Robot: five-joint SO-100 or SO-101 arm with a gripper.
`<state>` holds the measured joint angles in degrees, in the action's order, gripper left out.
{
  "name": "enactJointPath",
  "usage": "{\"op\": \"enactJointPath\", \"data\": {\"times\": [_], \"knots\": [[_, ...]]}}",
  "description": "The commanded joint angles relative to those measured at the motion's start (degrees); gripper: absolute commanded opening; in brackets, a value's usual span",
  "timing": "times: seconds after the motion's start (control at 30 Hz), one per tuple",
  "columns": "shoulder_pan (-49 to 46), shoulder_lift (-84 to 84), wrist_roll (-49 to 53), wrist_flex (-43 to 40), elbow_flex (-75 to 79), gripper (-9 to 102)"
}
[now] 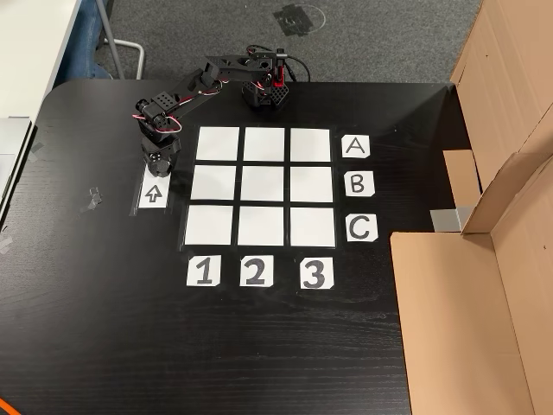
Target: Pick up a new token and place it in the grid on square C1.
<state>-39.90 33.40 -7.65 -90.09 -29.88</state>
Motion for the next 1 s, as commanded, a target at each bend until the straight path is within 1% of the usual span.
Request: {"op": "enactJointPath", "data": {"times": [0.0,0.23,0.57,0.97], "knots": [[-1.14,1.05,-0.53,0.35,2.29,1],[-1.93,2.02,-0.88,-0.09,3.96,-1],[-2.29,7.82,0.53,-1.49,3.87,-1],[0.88,12.92,3.34,-4.66,3.34,-1]]}}
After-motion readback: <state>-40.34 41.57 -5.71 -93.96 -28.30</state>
